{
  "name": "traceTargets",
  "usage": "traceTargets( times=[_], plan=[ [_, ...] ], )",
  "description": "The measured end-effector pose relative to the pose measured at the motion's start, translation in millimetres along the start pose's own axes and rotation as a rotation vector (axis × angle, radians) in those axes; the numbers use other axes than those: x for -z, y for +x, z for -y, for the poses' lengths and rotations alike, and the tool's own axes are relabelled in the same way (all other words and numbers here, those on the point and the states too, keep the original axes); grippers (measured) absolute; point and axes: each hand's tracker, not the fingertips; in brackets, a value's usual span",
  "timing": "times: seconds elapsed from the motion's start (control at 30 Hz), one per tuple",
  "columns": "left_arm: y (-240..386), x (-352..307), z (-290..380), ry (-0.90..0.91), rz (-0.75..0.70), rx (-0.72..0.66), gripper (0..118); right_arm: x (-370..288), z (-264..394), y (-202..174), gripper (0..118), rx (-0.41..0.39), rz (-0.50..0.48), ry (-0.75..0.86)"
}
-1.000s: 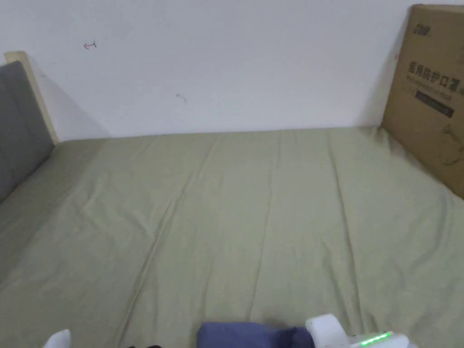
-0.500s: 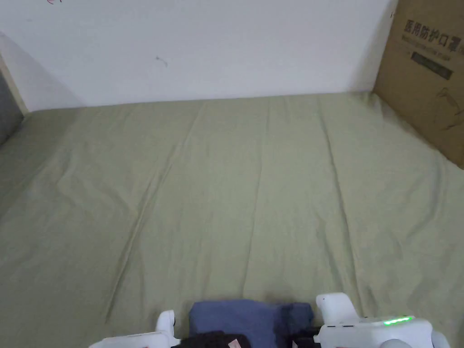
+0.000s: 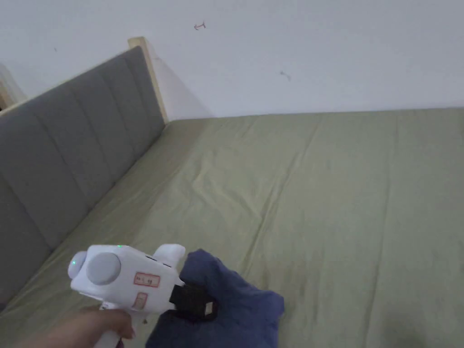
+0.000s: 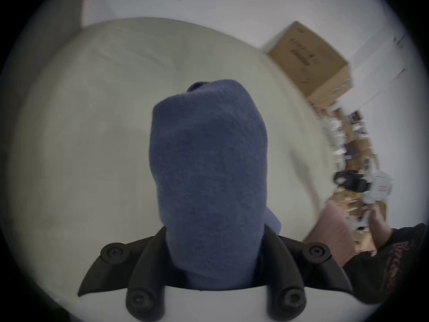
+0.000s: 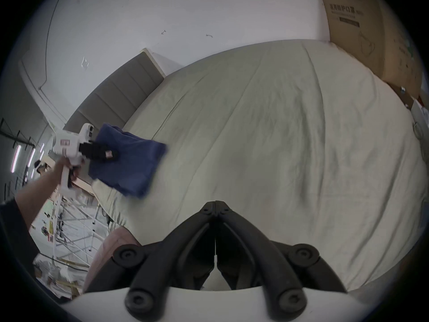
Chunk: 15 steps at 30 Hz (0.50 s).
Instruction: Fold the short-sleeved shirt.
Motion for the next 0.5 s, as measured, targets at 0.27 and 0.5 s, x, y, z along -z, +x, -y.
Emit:
traceTargets(
  times=[0.27, 0.5],
  plan=[
    [-97, -21, 6, -0.213, -0.783, 0.116, 20, -17, -15, 8, 0, 0.006, 0.160, 0.052],
    [-105, -31, 14, -0.131, -0.761, 0.041, 106, -23, -18, -5, 0, 0.023, 0.123, 0.057]
  ],
)
